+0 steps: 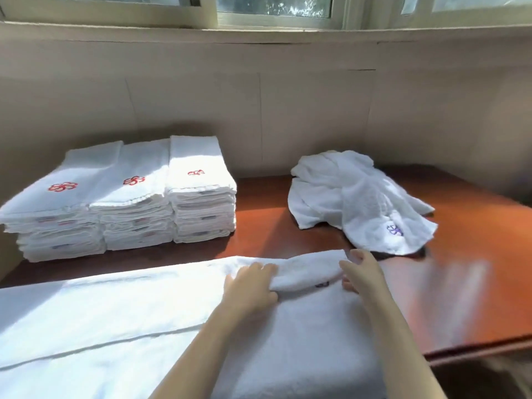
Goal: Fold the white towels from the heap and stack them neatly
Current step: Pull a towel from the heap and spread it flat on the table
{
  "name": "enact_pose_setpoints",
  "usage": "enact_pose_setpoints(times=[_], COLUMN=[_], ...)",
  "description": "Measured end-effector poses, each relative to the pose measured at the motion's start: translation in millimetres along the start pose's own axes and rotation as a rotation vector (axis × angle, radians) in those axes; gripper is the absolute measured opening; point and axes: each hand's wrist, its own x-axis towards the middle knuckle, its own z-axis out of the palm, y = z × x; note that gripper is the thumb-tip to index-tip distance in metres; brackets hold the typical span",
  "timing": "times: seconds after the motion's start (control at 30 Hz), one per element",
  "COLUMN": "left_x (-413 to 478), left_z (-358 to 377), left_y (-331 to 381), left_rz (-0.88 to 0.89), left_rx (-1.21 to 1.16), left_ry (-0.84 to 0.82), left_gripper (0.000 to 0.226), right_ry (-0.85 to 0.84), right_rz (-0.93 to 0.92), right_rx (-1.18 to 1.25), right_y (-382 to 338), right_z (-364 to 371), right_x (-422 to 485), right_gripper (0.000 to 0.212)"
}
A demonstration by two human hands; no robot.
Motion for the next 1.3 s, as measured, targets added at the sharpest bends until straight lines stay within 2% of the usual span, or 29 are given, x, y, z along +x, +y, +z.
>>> enact_pose_setpoints(times=[0.07,0.17,0.27,0.37,0.43,0.5,0.6,0.7,0.8,0.83,0.9,0.97,1.0,1.03,1.07,1.13,1.17,1.23,1.3], left_x=[4.3,4.4,2.5,-4.7,-11.1,-15.8,-19.7,-22.0,-22.6,-21.0,-16.6,-13.6,-13.2,-13.1,-13.8,-14.6,-14.4,-13.6,-12.6], left_z=[3.5,4.6,-1.8,-8.5,-12.9,-15.0,-14.0,-10.9,-10.2,-9.3,-7.2,-4.1,-2.4,-1.0,0.2,2.4,3.6,6.4,8.3], left_y=[-1.9,-8.8,-17.2,-22.9,-24.3,-27.4,-28.5,-24.2,-22.9,-25.3,-32.4,-39.1,-42.2,-44.3,-45.4,-44.8,-43.9,-41.9,-41.6], left_rz=[-0.001,-0.075,-0.122,-0.096,-0.037,0.07,0.225,0.248,0.189,0.183,0.178,0.136,0.109,0.085,0.073,0.074,0.075,0.053,0.009], left_rx=[0.008,-0.118,-0.234,-0.322,-0.369,-0.462,-0.544,-0.638,-0.716,-0.648,-0.432,-0.265,-0.22,-0.196,-0.184,-0.14,-0.11,-0.065,-0.033], left_ry=[0.15,0.358,0.481,0.576,0.634,0.608,0.441,0.32,0.216,0.219,0.232,0.192,0.166,0.143,0.128,0.095,0.083,0.072,0.075], left_gripper=[0.047,0.033,0.013,0.014,0.023,0.029,0.035,0.043,0.046,0.042,0.028,0.024,0.027,0.03,0.032,0.037,0.04,0.047,0.053], right_ry=[-0.088,-0.142,-0.17,-0.319,-0.406,-0.44,-0.334,-0.264,-0.069,-0.042,-0.058,-0.117,-0.109,-0.088,-0.079,-0.089,-0.101,-0.083,0.014], right_rz=[-0.02,-0.096,-0.164,-0.169,-0.167,-0.191,-0.248,-0.142,-0.017,0.018,0.035,-0.052,-0.105,-0.127,-0.149,-0.195,-0.215,-0.27,-0.34], right_rx=[0.06,0.094,0.248,0.596,0.688,0.557,0.229,0.28,0.328,0.266,-0.07,-0.364,-0.407,-0.395,-0.364,-0.329,-0.342,-0.335,-0.238], right_y=[-3.4,-8.4,-16.1,-30.0,-36.3,-35.8,-27.4,-23.4,-23.7,-22.5,-15.6,-8.9,-7.0,-6.8,-6.2,-6.3,-5.3,-5.9,-11.9], right_z=[2.1,8.8,16.5,18.1,12.7,6.2,1.2,-0.8,-13.5,-19.5,-30.8,-31.7,-28.3,-23.1,-17.3,-4.9,0.4,5.5,3.8], right_x=[8.9,14.4,7.9,2.5,1.5,1.8,1.6,2.1,9.5,11.0,14.1,16.8,19.2,19.4,19.6,22.0,25.1,28.4,34.2], right_gripper=[0.043,0.031,0.017,0.016,0.019,0.024,0.032,0.036,0.024,0.02,0.017,0.014,0.013,0.008,0.015,0.052,0.059,0.059,0.056])
